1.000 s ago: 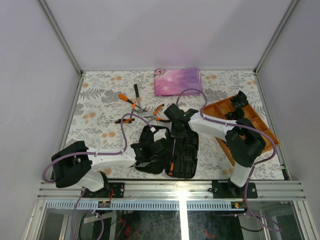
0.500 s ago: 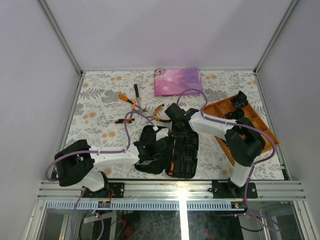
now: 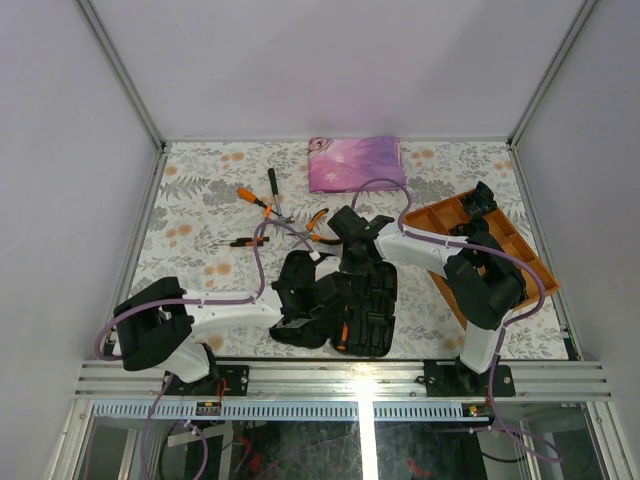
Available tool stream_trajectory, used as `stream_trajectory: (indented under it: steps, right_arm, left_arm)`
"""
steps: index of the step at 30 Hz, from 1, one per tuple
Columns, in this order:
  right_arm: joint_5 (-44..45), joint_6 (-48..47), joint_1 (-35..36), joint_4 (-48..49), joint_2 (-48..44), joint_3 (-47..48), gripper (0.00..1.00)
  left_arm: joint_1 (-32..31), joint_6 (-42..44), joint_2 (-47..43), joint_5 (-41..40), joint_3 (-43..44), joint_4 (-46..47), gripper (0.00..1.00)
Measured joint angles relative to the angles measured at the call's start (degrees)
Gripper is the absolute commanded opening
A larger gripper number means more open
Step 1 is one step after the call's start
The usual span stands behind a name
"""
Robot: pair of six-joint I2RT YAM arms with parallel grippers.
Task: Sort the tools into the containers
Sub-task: Adjust the screwdriver in the storage box.
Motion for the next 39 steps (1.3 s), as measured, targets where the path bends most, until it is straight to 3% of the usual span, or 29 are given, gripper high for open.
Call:
stream_trajectory:
  steps: [10, 16, 20, 27, 33, 39]
  right_arm:
    - [0.1, -0.1, 0.0, 0.0, -0.1, 0.0, 0.00]
    - [-0.5, -1.3, 0.1, 0.4, -3.2, 0.0, 0.17]
    - [-0.5, -1.9, 0.8, 0.9, -5.7, 0.3, 0.30]
    - [5.4, -2.4, 1.0, 7.0, -21.6, -1.0, 0.43]
    - [8.8, -4.2, 1.0, 12.9, -35.3, -15.0, 0.51]
    - [8.8, -6.1, 1.0, 13.2, -43.0, -25.8, 0.52]
  left_arm:
    - [0.0, 0.7, 0.1, 0.0, -0.1, 0.1, 0.06]
    - [0.0, 1.1, -1.5, -1.4, -0.1, -0.6, 0.17]
    - [-0.1, 3.1, -3.4, -3.2, 0.8, -6.0, 0.26]
    - [1.6, 7.0, -10.7, -7.4, 6.7, -10.7, 0.36]
    - [11.3, 10.4, -16.0, -7.6, 7.5, -12.2, 0.41]
    - [27.4, 13.8, -17.7, -6.0, 7.5, -14.3, 0.48]
